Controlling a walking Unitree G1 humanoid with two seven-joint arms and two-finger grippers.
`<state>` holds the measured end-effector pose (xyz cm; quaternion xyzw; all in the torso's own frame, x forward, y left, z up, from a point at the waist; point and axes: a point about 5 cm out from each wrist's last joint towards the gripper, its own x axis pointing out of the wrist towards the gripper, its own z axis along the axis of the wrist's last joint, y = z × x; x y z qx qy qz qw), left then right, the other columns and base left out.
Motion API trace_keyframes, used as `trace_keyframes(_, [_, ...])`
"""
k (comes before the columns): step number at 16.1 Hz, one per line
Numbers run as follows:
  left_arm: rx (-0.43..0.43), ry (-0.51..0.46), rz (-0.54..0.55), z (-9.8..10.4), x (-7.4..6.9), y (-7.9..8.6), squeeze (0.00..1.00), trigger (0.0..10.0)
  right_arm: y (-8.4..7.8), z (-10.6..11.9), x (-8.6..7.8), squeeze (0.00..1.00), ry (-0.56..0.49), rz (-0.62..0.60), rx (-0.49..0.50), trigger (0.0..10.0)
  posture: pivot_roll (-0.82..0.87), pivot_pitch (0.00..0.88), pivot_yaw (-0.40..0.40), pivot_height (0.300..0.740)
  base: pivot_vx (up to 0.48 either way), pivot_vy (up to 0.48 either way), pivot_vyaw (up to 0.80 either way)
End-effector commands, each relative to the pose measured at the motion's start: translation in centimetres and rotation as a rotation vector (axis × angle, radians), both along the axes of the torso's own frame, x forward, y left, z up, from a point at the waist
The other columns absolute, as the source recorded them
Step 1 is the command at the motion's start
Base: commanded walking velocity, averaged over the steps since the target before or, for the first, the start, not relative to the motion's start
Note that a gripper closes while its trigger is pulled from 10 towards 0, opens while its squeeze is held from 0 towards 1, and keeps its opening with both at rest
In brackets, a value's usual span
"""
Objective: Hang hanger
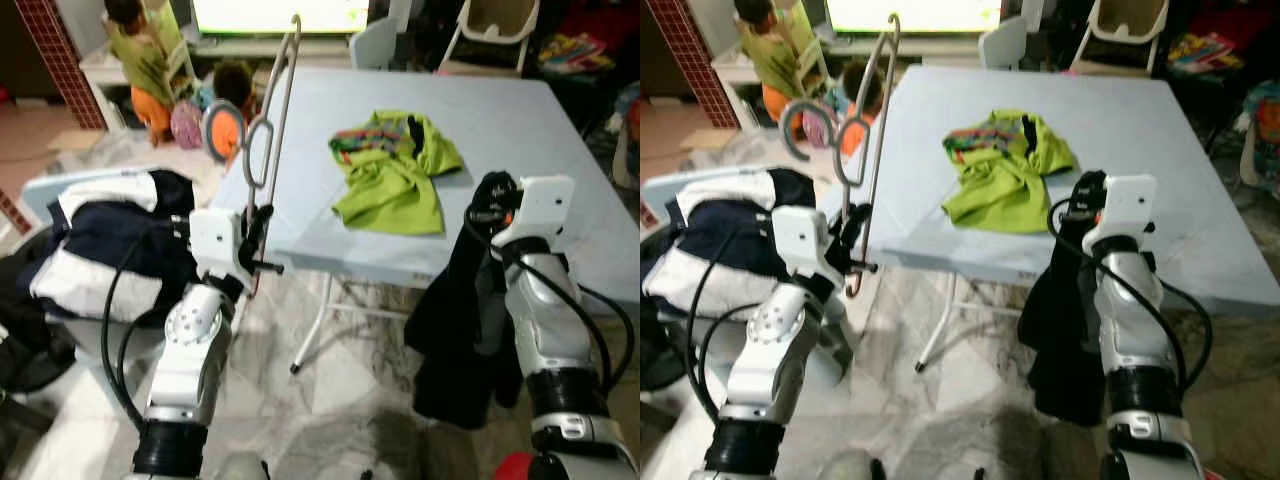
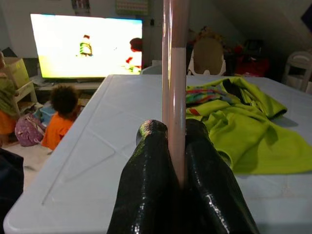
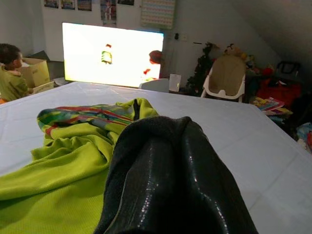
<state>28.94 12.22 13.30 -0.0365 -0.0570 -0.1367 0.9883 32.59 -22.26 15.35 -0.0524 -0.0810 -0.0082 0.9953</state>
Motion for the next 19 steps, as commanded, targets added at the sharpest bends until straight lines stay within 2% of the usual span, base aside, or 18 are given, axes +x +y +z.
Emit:
trace_keyframes(1, [0.0, -0.036, -0.008, 0.9, 0.3, -0.1, 0.0, 10.0, 0.7, 2.0, 0.1, 0.0, -0.078, 0.031, -0.013, 10.0, -0.03, 0.0, -0.013, 0.74, 0.36, 0.0, 0.0])
trace_keyframes(14, [-0.005, -0.032, -0.021, 0.9, 0.3, -0.4, 0.0, 10.0, 1.0, 3.4, 0.9, 0.0, -0.118, 0.025, -0.018, 10.0, -0.03, 0.0, -0.018, 0.74, 0.398, 0.0, 0.0])
trace_keyframes(16, [-0.013, -0.022, 0.01, 0.8, 0.3, -0.4, 0.0, 10.0, 1.2, 4.1, 1.7, 0.0, -0.127, 0.041, 0.001, 10.0, -0.02, 0.0, -0.029, 0.74, 0.0, 0.0, 0.0])
trace_keyframes(17, [-0.011, -0.022, 0.015, 0.8, 0.3, -0.4, 0.0, 10.0, 1.5, 5.1, 2.7, 0.0, -0.139, 0.07, 0.002, 10.0, -0.01, 0.0, -0.039, 0.74, 0.0, 0.0, 0.0])
trace_keyframes(19, [-0.013, -0.024, 0.027, 0.8, 0.2, -0.4, 0.0, 10.0, 2.7, 8.5, 5.3, 0.0, -0.187, 0.156, -0.03, 10.0, 0.0, 0.0, -0.06, 0.74, 0.0, 0.0, 0.0])
